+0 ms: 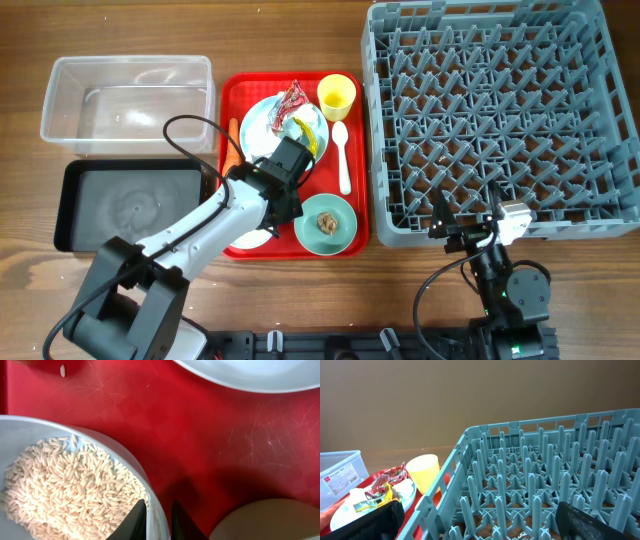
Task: Sort waste into correct bins and load items into the dishwasher rack
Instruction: 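Lower the left gripper and grasp the rim of the light-blue rice bowl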
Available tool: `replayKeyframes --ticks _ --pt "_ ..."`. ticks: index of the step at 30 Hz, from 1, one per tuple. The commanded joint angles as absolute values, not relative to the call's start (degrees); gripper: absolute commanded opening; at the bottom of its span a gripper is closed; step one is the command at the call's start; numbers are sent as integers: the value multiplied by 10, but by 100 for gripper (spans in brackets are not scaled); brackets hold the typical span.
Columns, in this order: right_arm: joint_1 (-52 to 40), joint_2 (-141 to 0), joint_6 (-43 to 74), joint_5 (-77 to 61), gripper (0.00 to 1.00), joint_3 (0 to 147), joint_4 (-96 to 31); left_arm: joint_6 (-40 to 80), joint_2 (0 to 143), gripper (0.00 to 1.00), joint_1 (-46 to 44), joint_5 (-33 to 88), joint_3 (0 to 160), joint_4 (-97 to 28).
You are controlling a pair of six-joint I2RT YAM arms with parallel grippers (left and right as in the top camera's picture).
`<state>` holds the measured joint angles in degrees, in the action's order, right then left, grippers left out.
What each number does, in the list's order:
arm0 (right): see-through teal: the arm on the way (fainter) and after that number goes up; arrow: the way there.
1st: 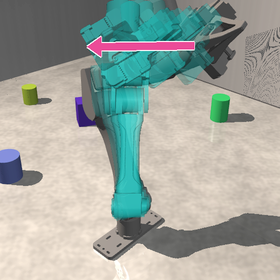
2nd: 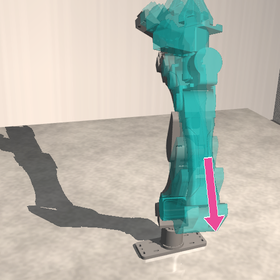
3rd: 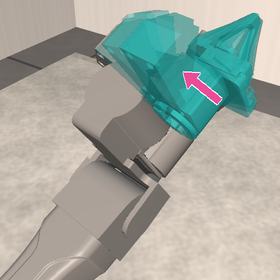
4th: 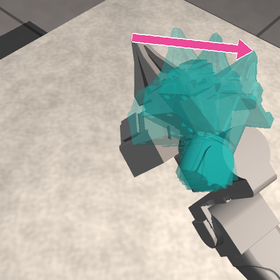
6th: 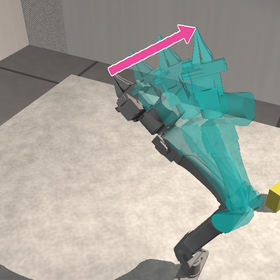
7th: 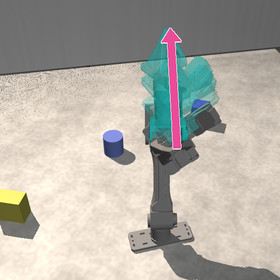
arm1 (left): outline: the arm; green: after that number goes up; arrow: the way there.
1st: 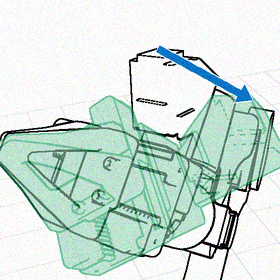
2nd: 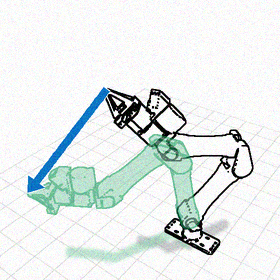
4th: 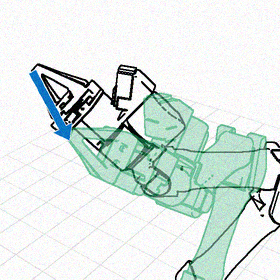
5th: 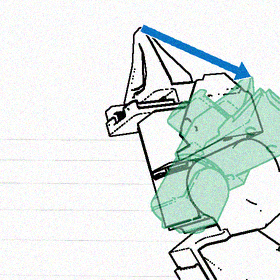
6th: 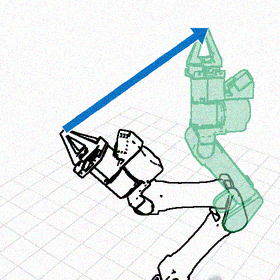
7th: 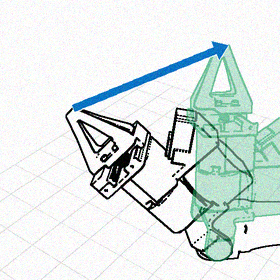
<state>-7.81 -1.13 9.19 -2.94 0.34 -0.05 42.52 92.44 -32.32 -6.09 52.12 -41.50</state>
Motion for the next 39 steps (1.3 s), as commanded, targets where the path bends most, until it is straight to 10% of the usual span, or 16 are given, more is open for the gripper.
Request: replayKeyframes --ticks 1,39 --pt "-79 -10 91 -26 100 3 1 425 930 17 -325 -58 516 -413" --pt "-79 -10 91 -26 100 3 1 340 908 4 -325 -54 533 -453"
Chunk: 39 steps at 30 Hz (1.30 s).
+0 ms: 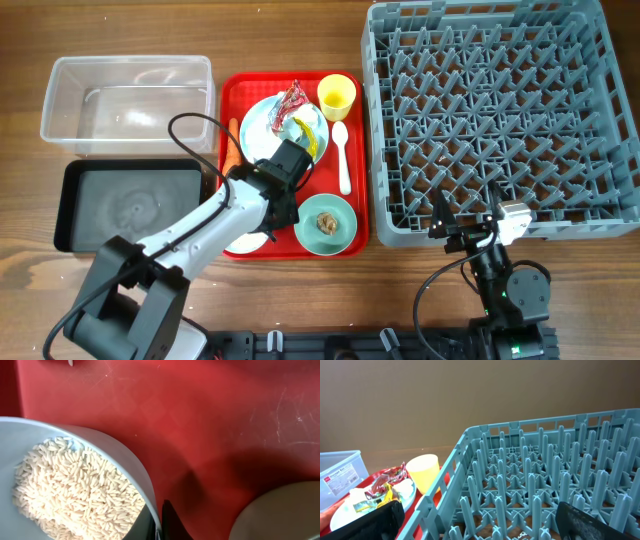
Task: Sort waste into correct bins and load items into the dishwasher rack
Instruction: 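Lower the left gripper and grasp the rim of the light-blue rice bowl, then lift the rice bowl with the left gripper over the black tray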
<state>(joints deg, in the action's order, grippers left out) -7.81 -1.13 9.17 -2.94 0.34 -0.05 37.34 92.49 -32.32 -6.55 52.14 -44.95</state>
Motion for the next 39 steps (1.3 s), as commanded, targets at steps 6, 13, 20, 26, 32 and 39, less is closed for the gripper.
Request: replayKeyframes --ticks 6,13,20,26,32,39 --pt "-79 -10 91 -26 100 3 1 331 887 4 -325 -54 553 -474" --pt "-79 -10 91 -26 100 3 1 331 848 4 -324 -54 573 -495" --pt "-79 -10 91 -26 100 3 1 297 809 4 -295 -58 610 -507" --pt "-79 -10 91 -26 100 3 1 248 763 4 -160 15 613 -507" --pt "-79 -10 91 -26 100 3 1 212 735 4 23 48 613 -500" --pt "-79 -10 91 -26 100 3 1 145 736 4 243 160 611 -474"
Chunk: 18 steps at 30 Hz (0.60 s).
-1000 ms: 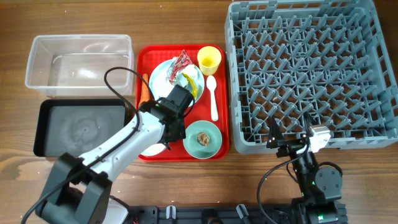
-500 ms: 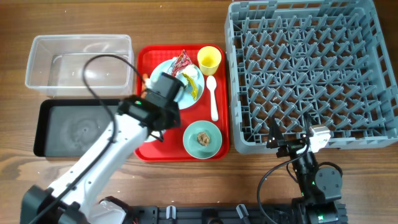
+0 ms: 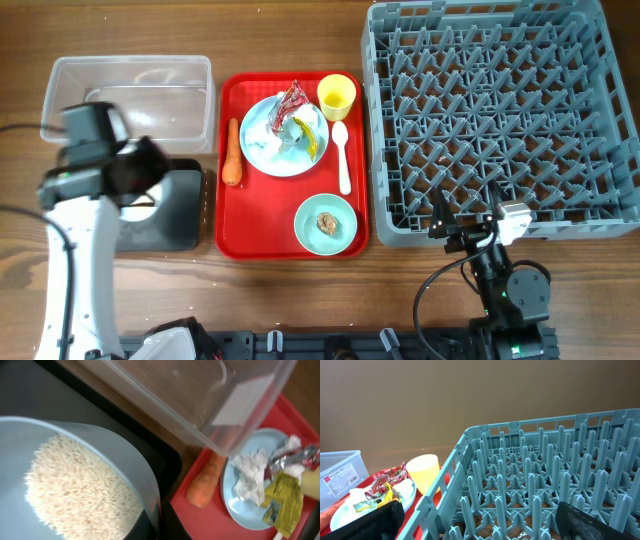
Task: Sort waste into correct bins and load items into the dishwasher rack
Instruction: 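Lift the rice bowl with the left gripper over the black tray, then tilt the bowl with the left gripper, pouring rice onto the black tray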
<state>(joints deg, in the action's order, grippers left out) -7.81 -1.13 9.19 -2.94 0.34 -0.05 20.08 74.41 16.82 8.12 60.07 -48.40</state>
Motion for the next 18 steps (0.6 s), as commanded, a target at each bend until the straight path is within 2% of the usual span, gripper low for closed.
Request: replayKeyframes --ticks 1,7,13,18 --pt "-79 -10 91 -26 100 3 1 136 736 4 267 183 611 -471" --pt "-79 -10 91 -26 100 3 1 137 736 4 371 229 610 -460" --pt "-79 -10 91 -26 100 3 1 185 752 4 384 184 610 -465" --pt "-79 -10 91 -26 100 3 1 140 777 4 384 191 610 -451"
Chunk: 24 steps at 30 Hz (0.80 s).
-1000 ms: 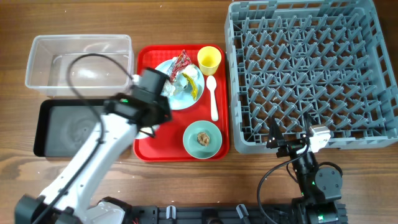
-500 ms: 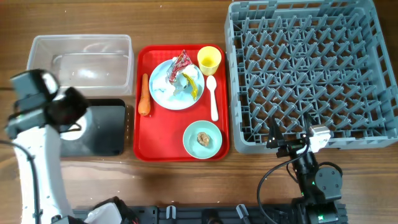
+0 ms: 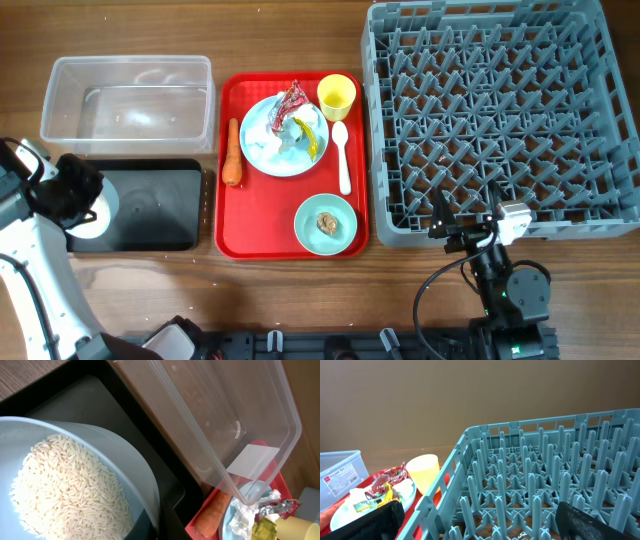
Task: Sort waste into correct bins and load items into the dishwasher rack
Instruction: 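Tilt the bowl with the left gripper, pouring rice onto the black tray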
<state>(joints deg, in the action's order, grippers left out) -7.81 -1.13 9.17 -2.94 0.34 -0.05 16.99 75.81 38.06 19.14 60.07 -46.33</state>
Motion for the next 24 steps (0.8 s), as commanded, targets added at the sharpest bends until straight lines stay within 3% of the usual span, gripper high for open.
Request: replayKeyframes --ticks 1,16,24 --pt "-79 -10 91 -26 100 3 1 127 783 4 384 203 610 -447" --pt "-79 -10 91 -26 100 3 1 -43 807 4 397 380 601 -424" --pt "-79 -10 91 -26 100 3 1 -60 807 4 489 540 522 -335"
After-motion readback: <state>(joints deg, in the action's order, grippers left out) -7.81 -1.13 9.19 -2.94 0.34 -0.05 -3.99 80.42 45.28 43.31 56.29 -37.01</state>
